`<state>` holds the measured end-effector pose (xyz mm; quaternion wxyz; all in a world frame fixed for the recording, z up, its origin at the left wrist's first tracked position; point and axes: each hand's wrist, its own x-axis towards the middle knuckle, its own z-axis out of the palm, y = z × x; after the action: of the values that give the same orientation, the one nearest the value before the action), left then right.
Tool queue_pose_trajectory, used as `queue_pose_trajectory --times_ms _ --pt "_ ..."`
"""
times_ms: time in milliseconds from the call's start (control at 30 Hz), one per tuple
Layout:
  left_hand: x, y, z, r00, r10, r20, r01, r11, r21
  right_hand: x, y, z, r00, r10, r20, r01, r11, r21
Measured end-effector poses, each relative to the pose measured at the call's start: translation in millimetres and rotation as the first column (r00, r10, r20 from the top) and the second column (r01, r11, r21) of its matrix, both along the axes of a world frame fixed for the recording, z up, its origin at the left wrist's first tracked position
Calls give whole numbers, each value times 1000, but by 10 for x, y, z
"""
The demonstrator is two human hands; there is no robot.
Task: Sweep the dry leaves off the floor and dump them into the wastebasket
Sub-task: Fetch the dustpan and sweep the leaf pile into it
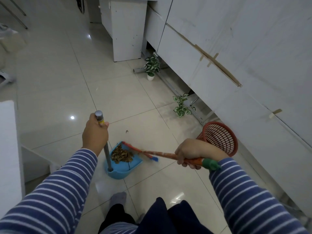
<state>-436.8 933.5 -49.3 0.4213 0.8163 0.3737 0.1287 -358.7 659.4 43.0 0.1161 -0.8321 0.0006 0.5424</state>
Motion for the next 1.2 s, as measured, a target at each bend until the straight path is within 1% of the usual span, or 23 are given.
queue_pose_trajectory --times_ms 67,133,300,333,467,533,633,733,800,967,1067,1200 --pt "-29 9 13 1000 2 4 -2 1000 -1 59 57 21 1000 10 21 -10 1000 -2" --pt "-67 31 17 1000 12 3 -12 1000 0 114 134 15 998 -19 52 19 1000 17" --pt "-161 97 16 999 40 4 -40 999 2 147 434 -161 982 -161 96 156 986 59" --pt "-178 104 14 999 41 6 -41 999 -1 136 504 -221 981 -166 104 161 985 59" --pt "-242 126 26 998 67 12 -67 998 -2 113 701 -480 984 -40 172 32 998 51" --pt "-291 147 20 996 87 10 -87 996 2 82 769 -563 984 46 172 -52 998 32" --pt "-361 169 9 994 111 4 -111 994 19 58 812 -616 980 105 168 -107 994 0" --pt "-412 171 2 992 126 8 -127 992 22 21 802 -542 967 167 192 -167 986 -18" --pt "-437 168 -11 991 130 18 -130 991 36 -26 793 -464 952 236 196 -235 972 -26" --pt "-420 165 -70 989 144 28 -145 989 34 -122 750 -216 895 420 148 -415 907 -68" --pt "-396 179 -106 988 149 32 -150 988 21 -130 698 -97 890 442 112 -436 897 -80" --pt "-372 203 -114 986 163 37 -164 986 10 -65 637 -15 887 443 131 -435 896 -90"
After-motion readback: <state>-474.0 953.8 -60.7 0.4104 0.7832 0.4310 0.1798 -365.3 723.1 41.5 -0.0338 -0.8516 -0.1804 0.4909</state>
